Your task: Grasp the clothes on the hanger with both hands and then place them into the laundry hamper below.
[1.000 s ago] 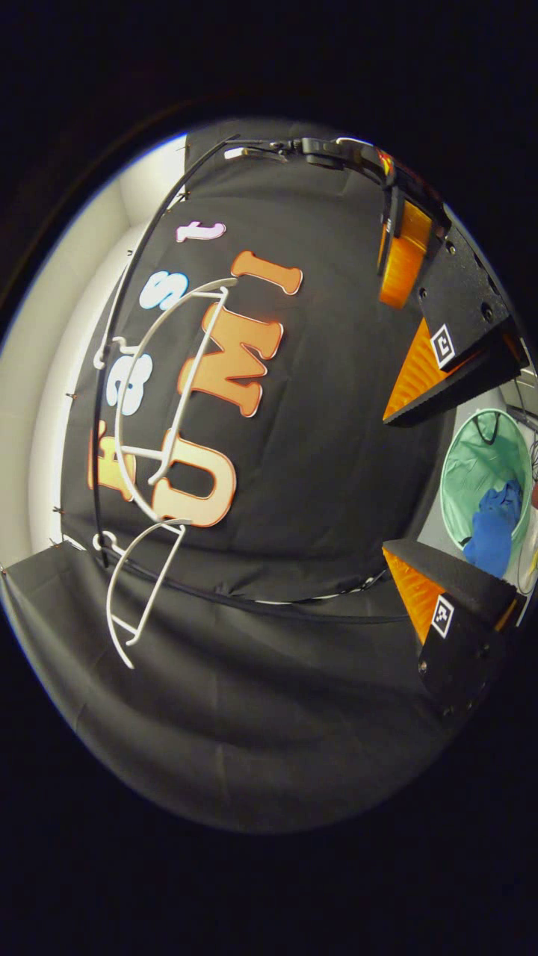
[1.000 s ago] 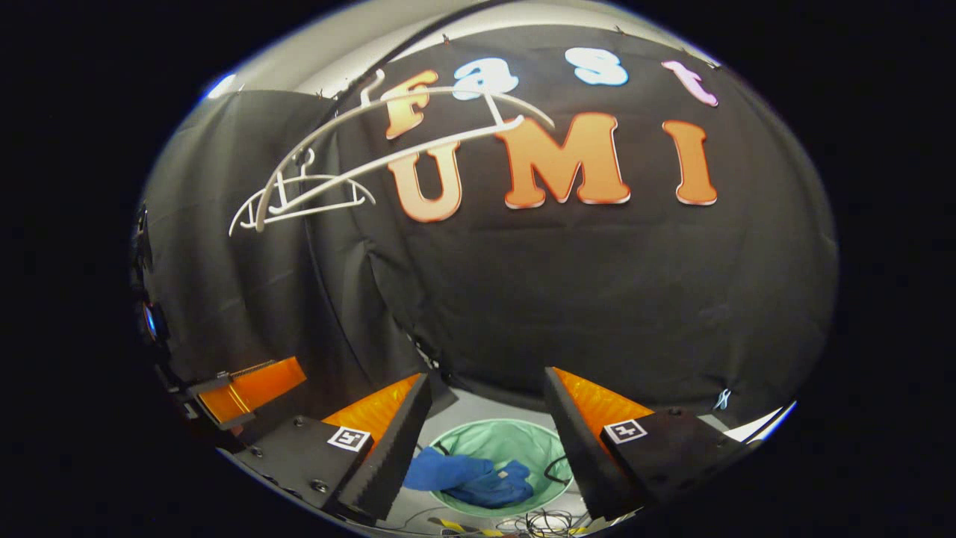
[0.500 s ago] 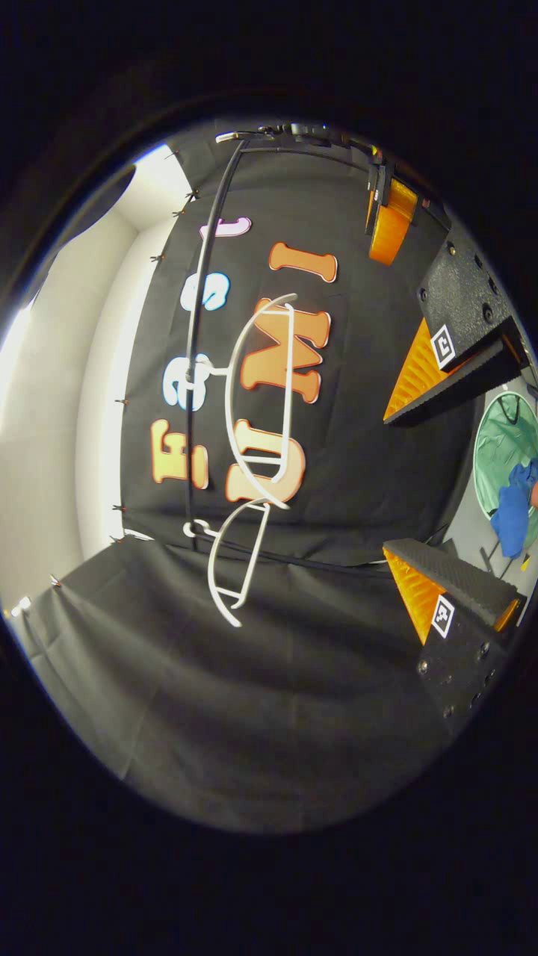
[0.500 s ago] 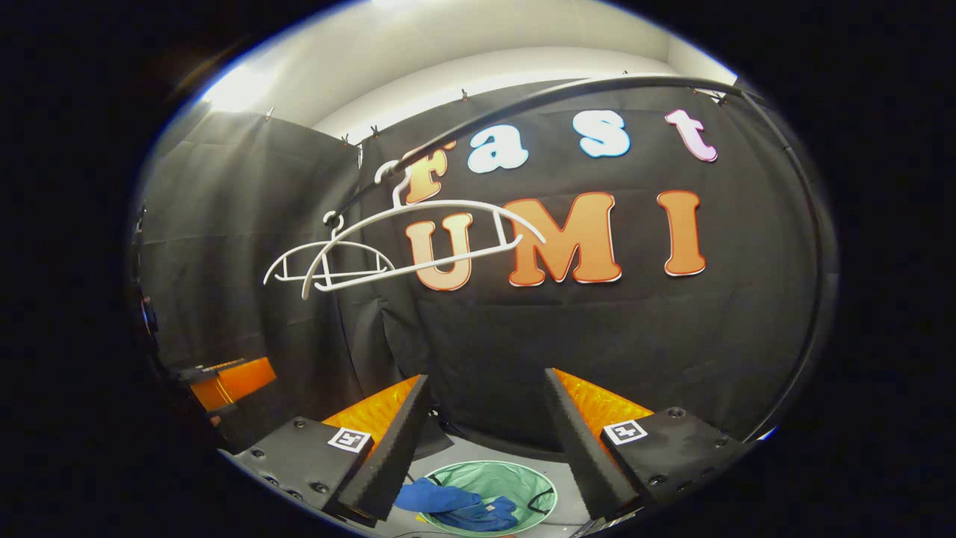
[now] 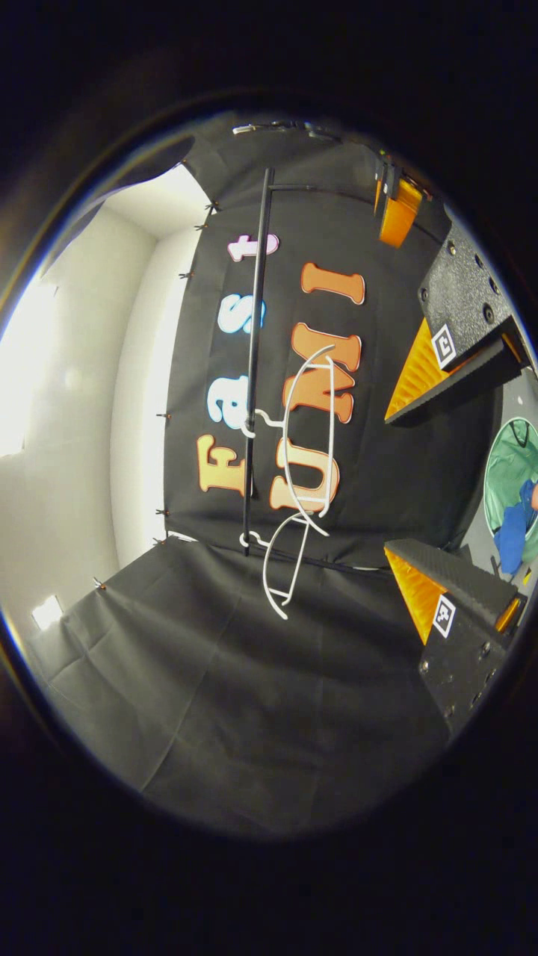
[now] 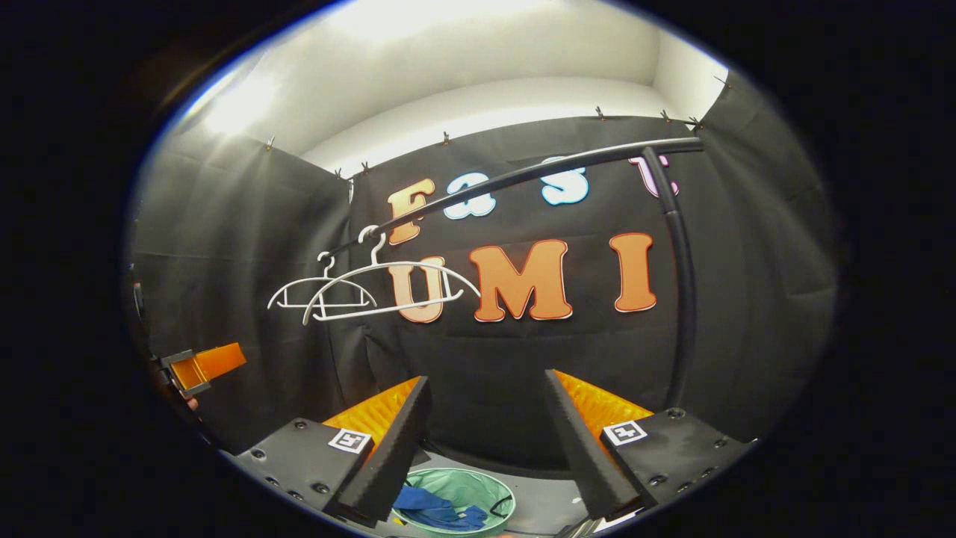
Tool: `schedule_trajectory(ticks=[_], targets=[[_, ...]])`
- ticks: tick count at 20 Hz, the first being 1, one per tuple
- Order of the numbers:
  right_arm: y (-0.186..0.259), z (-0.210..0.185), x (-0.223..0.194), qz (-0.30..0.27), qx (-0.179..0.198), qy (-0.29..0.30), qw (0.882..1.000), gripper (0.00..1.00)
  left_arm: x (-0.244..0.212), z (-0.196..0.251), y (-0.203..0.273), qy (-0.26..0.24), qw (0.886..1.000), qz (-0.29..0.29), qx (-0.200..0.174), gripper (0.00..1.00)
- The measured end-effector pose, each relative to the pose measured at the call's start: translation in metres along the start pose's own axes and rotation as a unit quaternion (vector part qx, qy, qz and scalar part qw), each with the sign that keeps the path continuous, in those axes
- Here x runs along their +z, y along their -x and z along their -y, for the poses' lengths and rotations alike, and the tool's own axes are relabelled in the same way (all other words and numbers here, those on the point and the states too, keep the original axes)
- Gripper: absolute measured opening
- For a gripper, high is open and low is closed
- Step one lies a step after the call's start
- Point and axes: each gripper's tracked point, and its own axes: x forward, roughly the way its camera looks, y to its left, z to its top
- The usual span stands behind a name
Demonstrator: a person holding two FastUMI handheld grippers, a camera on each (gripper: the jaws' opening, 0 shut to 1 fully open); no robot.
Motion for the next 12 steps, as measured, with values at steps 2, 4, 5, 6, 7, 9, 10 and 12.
schedule_trajectory(ticks=[2,4,5,6,7,9,10,12], targets=[[0.012,0.009,0.003,0.002,0.002,0.004,1.000,1.00,0.005,0.009,0.013,-0.005,1.000,0.001,-0.001,0.95],[0.023,0.015,0.007,0.009,0.005,0.008,1.000,1.00,0.013,0.012,0.026,-0.008,1.000,0.009,0.004,0.92],[0.026,0.018,0.007,0.011,0.004,0.011,1.000,0.98,0.014,0.009,0.024,-0.008,1.000,0.016,0.009,0.92],[0.030,0.020,0.007,0.012,0.003,0.012,1.000,1.00,0.014,0.009,0.024,-0.007,1.000,0.022,0.013,0.92],[0.035,0.019,0.007,0.014,0.007,0.012,1.000,0.97,0.014,0.009,0.025,-0.006,1.000,0.023,0.016,0.91],[0.041,0.014,0.004,0.012,0.019,0.014,1.000,0.98,0.013,0.010,0.030,-0.011,1.000,0.022,0.020,0.92],[0.043,0.014,0.003,0.010,0.022,0.016,1.000,0.98,0.014,0.010,0.031,-0.013,0.999,0.024,0.022,0.92],[0.046,0.013,0.002,0.011,0.024,0.017,1.000,0.98,0.016,0.011,0.034,-0.017,0.999,0.028,0.022,0.95]])
